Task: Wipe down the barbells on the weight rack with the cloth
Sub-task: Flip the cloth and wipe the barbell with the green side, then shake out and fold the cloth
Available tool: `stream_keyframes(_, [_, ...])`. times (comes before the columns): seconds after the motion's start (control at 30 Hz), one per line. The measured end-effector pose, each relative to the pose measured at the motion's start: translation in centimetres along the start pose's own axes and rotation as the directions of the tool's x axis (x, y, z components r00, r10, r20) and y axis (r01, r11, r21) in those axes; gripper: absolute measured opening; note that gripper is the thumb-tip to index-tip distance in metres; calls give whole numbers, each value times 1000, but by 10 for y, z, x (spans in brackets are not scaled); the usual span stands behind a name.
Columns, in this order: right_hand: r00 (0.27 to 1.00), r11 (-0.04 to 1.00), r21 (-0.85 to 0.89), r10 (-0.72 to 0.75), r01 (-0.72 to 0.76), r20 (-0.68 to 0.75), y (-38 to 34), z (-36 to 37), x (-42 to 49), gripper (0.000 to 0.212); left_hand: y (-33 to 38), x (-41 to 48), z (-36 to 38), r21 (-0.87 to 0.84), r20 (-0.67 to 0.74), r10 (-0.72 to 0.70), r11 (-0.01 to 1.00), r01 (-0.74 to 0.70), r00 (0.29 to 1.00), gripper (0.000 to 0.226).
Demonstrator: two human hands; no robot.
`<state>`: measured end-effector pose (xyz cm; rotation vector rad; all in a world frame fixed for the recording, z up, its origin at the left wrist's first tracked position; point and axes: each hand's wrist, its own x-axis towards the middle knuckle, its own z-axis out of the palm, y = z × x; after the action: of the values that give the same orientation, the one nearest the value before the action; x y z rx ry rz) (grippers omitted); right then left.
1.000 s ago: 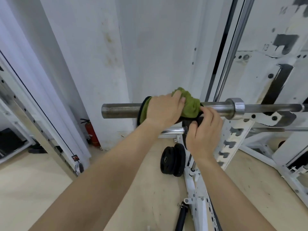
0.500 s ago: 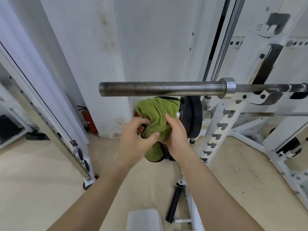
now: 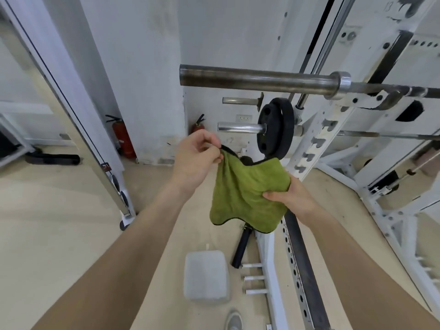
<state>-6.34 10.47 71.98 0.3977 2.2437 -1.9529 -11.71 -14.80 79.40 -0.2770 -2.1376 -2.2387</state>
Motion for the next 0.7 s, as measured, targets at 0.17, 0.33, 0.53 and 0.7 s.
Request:
stream_keyframes(0.17, [991, 993, 57, -101, 106, -93, 9, -20, -33, 19, 17, -19, 17, 177, 183, 17, 983, -50, 983, 13])
stream_keyframes(0.33, [961, 965, -118, -247, 232, -124, 16, -47, -47, 38, -1, -30, 6, 830, 383, -260, 519, -206, 886, 20])
stream_keyframes(0.53, [920, 818, -426, -375, 387, 116, 37, -75, -51, 25, -24, -66, 44, 949, 246, -23, 210, -236, 969, 32])
stream_keyframes(0.7, [963, 852, -454, -263, 260, 57, 63, -120, -50, 35, -30, -71, 56, 889, 6, 35, 457, -21, 999, 54])
